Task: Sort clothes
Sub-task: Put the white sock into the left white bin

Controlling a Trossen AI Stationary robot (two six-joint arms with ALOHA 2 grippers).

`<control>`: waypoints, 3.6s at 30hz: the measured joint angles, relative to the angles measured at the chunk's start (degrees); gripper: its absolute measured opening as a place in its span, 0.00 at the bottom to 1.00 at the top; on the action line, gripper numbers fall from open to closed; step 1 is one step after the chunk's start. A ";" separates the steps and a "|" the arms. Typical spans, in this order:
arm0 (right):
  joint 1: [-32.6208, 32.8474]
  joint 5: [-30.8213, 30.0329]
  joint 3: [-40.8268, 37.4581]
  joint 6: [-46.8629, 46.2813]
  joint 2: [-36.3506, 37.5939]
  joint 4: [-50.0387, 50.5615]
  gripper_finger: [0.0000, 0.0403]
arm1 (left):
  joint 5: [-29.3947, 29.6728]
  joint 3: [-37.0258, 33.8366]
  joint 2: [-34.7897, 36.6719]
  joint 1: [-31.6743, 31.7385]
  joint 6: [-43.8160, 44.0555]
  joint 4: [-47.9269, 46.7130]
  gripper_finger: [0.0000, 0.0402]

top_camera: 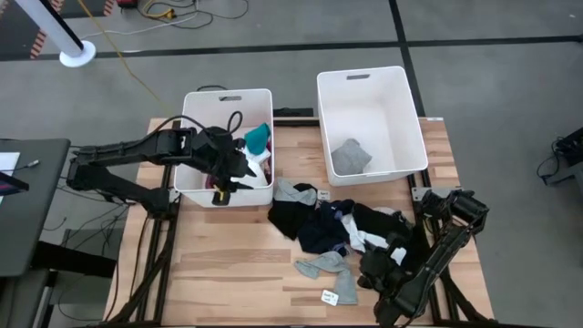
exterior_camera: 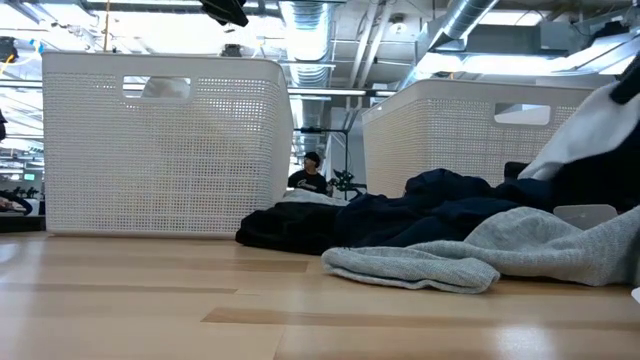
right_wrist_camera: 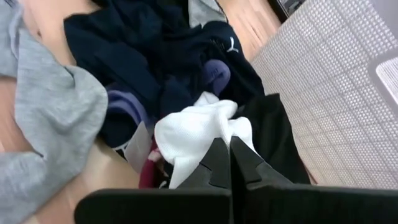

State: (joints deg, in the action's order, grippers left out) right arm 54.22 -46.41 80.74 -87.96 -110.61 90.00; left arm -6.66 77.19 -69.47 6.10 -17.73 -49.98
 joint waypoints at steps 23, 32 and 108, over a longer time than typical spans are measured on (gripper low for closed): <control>0.61 -10.21 3.64 6.19 6.38 -3.82 0.01 | -0.06 -0.53 0.00 -3.41 1.72 0.46 0.40; -0.20 -8.87 3.64 16.46 9.09 -12.92 0.23 | -0.04 -0.52 0.00 -3.43 1.52 0.50 0.40; -10.61 23.87 -3.27 45.43 4.35 -41.24 0.03 | 9.80 -0.56 -13.14 -26.46 5.88 13.00 0.66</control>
State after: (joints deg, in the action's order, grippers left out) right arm 43.60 -22.54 77.47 -42.53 -106.26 48.75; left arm 3.14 76.63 -82.61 -20.35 -11.84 -36.97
